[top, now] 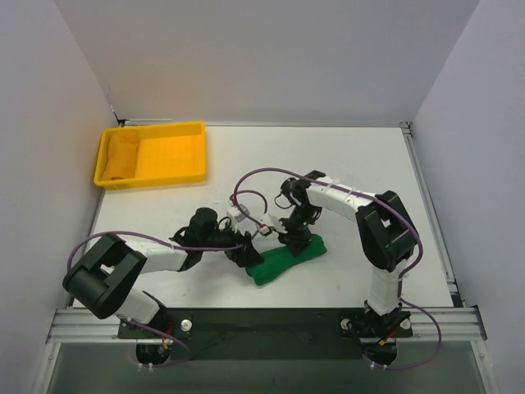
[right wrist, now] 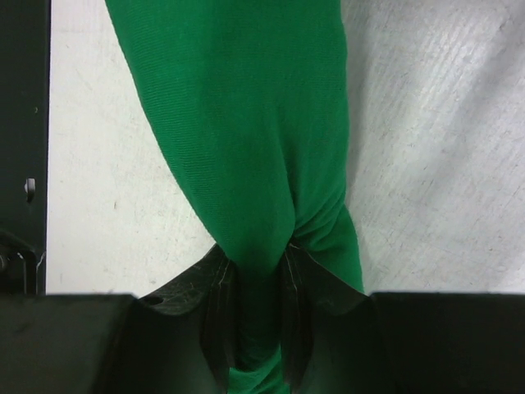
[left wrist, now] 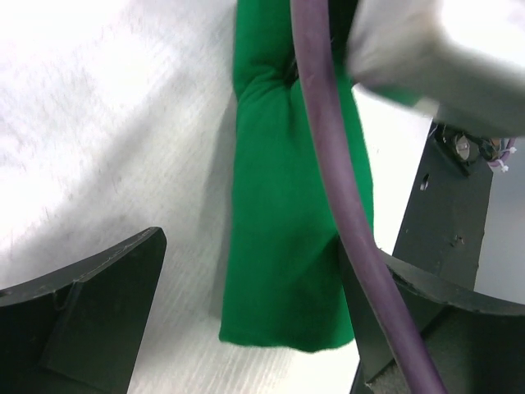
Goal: Roll the t-shirts
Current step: Roll the T-shirt to the center of the board, then pick up the T-shirt from the center of the board, then place the T-shirt at the center of the board, then pick up the T-shirt from the center of the board.
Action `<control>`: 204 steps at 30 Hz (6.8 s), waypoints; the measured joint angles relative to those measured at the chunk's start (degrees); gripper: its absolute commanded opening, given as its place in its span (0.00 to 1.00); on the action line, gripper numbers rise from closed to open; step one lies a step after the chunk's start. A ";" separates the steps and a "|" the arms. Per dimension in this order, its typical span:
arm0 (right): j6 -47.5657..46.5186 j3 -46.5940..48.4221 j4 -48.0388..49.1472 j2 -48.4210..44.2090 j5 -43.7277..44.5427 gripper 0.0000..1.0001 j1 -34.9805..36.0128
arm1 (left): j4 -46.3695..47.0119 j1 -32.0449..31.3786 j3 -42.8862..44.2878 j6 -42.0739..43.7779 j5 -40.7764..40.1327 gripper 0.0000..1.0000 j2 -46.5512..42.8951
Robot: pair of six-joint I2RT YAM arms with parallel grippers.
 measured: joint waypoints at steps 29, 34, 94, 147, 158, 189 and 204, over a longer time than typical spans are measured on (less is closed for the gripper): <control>4.20 -1.73 -0.76 -0.59 2.43 0.04 -0.98 | 20.04 -10.21 5.44 0.11 -2.21 0.96 15.32; 4.48 -2.97 -1.49 -1.53 4.26 0.04 -1.09 | 20.79 -12.11 5.33 0.63 -5.35 0.88 16.06; 24.90 -36.72 55.54 -27.52 14.64 0.00 6.16 | 12.72 -15.65 -5.27 44.70 -20.04 0.97 -4.33; 38.69 -45.09 52.72 -38.42 28.11 0.73 -0.22 | 13.51 -17.77 15.39 46.07 -17.40 0.00 20.04; 38.69 -40.48 30.12 -53.81 26.14 0.79 -5.29 | 6.05 -21.75 20.94 43.25 -18.08 0.51 16.04; 62.73 -27.43 29.18 -53.72 11.43 0.78 -32.09 | -32.28 -18.43 35.26 53.53 -19.15 0.97 20.22; 42.64 -25.59 12.35 -48.09 3.93 0.78 -32.74 | -46.97 -15.85 44.06 53.00 -12.66 0.97 13.81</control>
